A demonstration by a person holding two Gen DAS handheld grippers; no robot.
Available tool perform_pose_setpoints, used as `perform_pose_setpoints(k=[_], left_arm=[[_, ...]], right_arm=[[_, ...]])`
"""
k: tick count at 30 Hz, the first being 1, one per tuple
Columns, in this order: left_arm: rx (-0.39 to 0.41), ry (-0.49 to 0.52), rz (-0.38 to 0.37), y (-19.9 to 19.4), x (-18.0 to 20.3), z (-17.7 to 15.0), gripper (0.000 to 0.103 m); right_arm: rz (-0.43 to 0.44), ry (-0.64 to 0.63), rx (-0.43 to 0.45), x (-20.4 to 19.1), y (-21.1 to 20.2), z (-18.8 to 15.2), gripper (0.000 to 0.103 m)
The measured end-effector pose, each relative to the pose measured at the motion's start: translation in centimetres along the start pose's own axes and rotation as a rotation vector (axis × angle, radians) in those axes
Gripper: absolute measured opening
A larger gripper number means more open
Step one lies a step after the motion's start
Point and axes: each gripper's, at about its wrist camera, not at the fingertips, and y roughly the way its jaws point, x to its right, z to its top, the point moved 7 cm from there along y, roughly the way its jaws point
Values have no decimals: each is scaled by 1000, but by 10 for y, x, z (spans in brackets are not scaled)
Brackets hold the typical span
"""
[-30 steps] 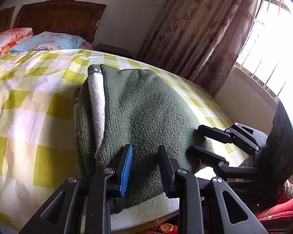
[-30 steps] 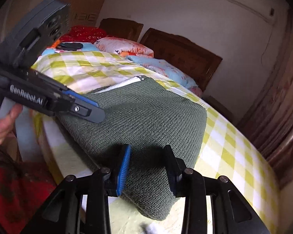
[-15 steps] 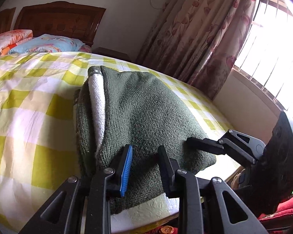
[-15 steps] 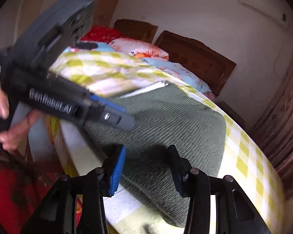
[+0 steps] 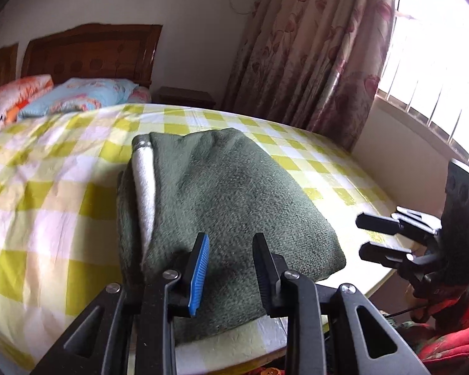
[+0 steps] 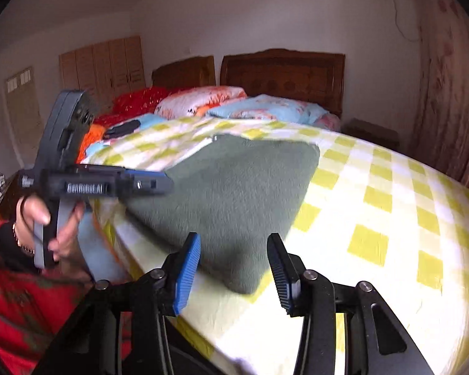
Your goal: Fold small clothes
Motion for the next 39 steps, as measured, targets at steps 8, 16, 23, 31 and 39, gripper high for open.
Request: perform_pose_setpoints(k=[8, 16, 23, 31, 39], left_arm=[[-58, -31, -28, 8, -10, -4, 30], [-32, -89, 3, 32, -28, 70, 33], [-77, -257, 5, 59, -72, 53, 28], [-7, -226, 55, 55, -59, 116, 32], [-9, -348, 67, 102, -103, 95, 27]], right_arm=[[-33, -173, -74, -26, 18, -4, 77], [-68, -138, -36, 14, 53, 53, 70], [15, -79, -108, 25, 80, 47, 76], [-54, -60, -72, 60, 106, 105, 75], [11, 140, -170, 98, 156, 73, 76]])
